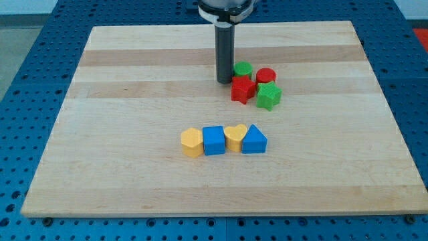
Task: Slide the green circle right a bit
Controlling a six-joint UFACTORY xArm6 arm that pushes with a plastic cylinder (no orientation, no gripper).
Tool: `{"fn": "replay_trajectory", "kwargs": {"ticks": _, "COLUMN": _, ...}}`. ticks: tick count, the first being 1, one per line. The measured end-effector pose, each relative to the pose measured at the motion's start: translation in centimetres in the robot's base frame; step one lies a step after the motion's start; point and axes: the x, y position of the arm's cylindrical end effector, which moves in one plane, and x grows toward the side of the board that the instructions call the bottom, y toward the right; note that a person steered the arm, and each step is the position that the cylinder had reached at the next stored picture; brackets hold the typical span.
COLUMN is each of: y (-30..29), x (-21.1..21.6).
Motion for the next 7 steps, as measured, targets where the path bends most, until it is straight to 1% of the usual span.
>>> {"fn": "replay_trajectory", "kwargs": {"ticks": 1, "y": -0.3, "x": -0.6}}
{"fn": "replay_trajectory", "kwargs": {"ticks": 2, "y": -1.3, "x": -2.3}}
{"fn": "replay_trajectory", "kwargs": {"ticks": 3, "y": -1.0, "x": -3.0}}
{"fn": "replay_trajectory", "kwargs": {"ticks": 4, "y": 0.6, "x": -2.9}}
{"fn": "replay_trajectory", "kwargs": {"ticks": 7, "y": 1.6, "x": -2.4}}
